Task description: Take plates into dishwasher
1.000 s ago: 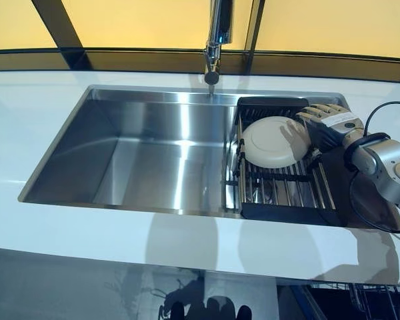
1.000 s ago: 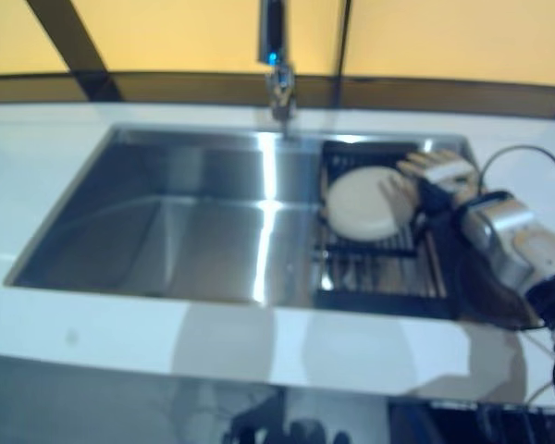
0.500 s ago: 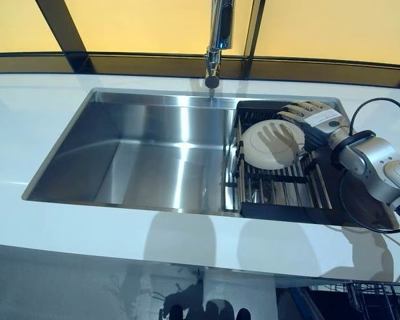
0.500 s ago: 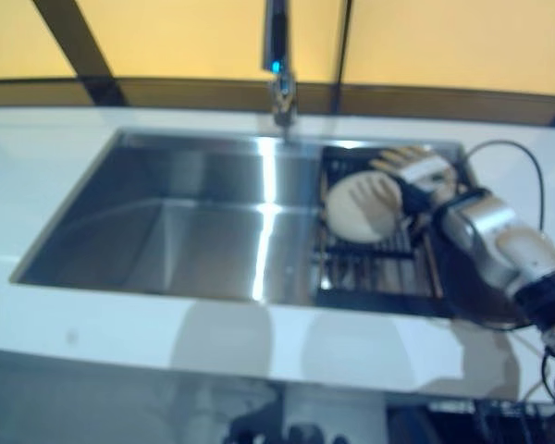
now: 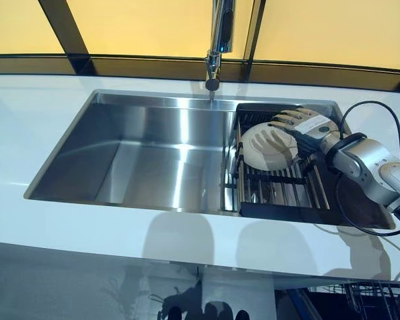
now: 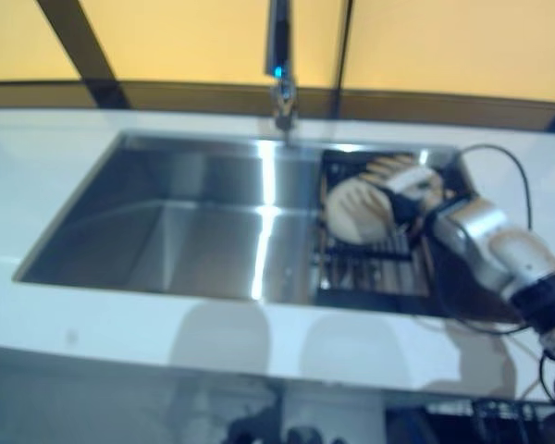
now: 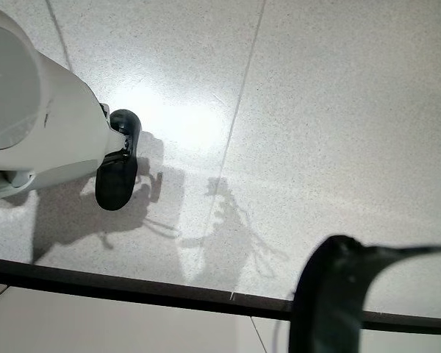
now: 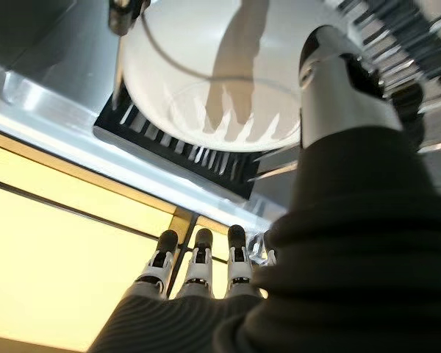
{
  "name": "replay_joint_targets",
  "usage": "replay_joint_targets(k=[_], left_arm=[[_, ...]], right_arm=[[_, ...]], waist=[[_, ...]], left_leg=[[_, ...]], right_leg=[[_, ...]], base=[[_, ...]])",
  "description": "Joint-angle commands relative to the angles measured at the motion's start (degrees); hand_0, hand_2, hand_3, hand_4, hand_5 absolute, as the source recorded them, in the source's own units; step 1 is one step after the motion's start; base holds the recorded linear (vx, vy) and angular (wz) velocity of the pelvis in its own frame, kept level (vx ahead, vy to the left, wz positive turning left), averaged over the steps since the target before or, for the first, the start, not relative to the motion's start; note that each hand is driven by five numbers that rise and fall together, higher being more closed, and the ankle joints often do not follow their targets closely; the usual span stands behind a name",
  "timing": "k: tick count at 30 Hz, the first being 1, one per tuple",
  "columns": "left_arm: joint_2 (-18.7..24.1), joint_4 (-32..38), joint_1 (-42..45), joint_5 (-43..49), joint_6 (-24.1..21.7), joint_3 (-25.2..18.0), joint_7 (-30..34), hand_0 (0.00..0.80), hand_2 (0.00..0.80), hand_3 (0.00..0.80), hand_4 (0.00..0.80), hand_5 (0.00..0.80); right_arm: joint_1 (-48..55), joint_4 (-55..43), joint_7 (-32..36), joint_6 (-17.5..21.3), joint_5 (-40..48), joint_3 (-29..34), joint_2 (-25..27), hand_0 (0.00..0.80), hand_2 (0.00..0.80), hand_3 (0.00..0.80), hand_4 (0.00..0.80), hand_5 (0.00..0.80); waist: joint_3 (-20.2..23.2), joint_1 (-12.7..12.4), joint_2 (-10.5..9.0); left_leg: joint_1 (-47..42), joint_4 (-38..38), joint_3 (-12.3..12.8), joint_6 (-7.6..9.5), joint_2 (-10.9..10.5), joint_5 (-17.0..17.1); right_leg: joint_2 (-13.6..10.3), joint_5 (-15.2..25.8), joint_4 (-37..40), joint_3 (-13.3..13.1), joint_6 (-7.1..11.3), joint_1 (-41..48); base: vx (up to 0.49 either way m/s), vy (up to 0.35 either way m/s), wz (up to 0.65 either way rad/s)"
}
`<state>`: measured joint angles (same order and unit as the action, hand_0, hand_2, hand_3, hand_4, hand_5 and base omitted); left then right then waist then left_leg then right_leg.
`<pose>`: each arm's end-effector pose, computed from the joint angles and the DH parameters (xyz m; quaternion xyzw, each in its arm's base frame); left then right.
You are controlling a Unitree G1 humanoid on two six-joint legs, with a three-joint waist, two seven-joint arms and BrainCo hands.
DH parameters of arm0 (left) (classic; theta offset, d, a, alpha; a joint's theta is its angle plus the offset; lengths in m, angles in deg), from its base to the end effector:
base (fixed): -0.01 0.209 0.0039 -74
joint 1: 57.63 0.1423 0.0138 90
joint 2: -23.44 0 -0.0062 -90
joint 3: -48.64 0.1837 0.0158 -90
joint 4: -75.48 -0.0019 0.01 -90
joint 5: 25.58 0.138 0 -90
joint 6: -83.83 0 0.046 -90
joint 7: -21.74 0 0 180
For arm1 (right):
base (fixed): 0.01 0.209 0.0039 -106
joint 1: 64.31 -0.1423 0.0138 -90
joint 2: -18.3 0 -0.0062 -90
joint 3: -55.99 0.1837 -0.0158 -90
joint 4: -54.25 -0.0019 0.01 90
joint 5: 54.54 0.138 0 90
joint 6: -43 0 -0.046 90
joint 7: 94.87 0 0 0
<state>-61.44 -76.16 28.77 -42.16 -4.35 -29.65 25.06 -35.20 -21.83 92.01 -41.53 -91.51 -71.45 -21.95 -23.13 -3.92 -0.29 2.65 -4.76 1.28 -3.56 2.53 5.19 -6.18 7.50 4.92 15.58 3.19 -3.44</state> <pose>0.1182 0.2548 -0.0903 0.0723 0.4999 0.0533 0.8614 0.2968 -0.2362 0.2887 -0.8313 -0.1887 0.0202 0.5225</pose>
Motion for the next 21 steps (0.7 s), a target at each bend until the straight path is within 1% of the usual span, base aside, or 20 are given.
replay_joint_targets(k=[1, 7, 14, 21], left_arm=[[1.0, -1.3, 0.1, 0.0, -1.0, -0.8, -0.9, 0.0, 0.0, 0.0, 0.0, 0.0], [1.2, -1.2, 0.0, 0.5, -1.1, -1.1, -1.0, 0.0, 0.0, 0.0, 0.0, 0.0], [1.2, -1.1, -0.1, 0.2, -1.0, -1.0, -1.1, 0.0, 0.0, 0.0, 0.0, 0.0], [1.2, -0.8, -0.1, -0.5, -1.0, -0.9, -1.2, 0.0, 0.0, 0.0, 0.0, 0.0]], right_arm=[[-0.5, -2.0, 0.8, 1.4, -1.8, 0.1, -0.7, 0.0, 0.0, 0.0, 0.0, 0.0], [1.8, -0.9, 2.1, 1.8, -2.1, 0.9, -0.2, 0.0, 0.0, 0.0, 0.0, 0.0], [2.6, -0.3, 2.0, 2.6, -3.8, 1.3, 0.0, 0.0, 0.0, 0.0, 0.0, 0.0], [3.3, -0.2, 1.5, 1.0, -4.8, 1.8, 0.0, 0.0, 0.0, 0.0, 0.0, 0.0]], waist=[[2.1, -0.6, -2.76], [1.9, -0.4, -2.98], [1.7, -0.1, -3.0], [1.2, 0.0, -2.75]], left_leg=[[0.9, -0.2, 3.7, 1.32, -1.0, -3.0], [0.9, -0.2, 4.0, 1.3, -0.8, -3.1], [0.9, -0.2, 4.4, 1.31, -0.7, -3.0], [1.2, -0.2, 4.5, 1.3, -0.7, -2.9]], right_leg=[[-0.3, -2.4, -0.4, -1.7, 4.94, -0.1], [-0.4, -2.4, -0.4, -1.6, 4.98, -0.1], [-0.3, -2.3, -0.6, -1.7, 4.99, -0.3], [-0.3, -2.2, -0.6, -1.7, 4.99, -0.7]], base=[[0.0, 0.0, 0.0], [0.0, 0.0, 0.0], [0.0, 0.0, 0.0], [0.0, 0.0, 0.0]])
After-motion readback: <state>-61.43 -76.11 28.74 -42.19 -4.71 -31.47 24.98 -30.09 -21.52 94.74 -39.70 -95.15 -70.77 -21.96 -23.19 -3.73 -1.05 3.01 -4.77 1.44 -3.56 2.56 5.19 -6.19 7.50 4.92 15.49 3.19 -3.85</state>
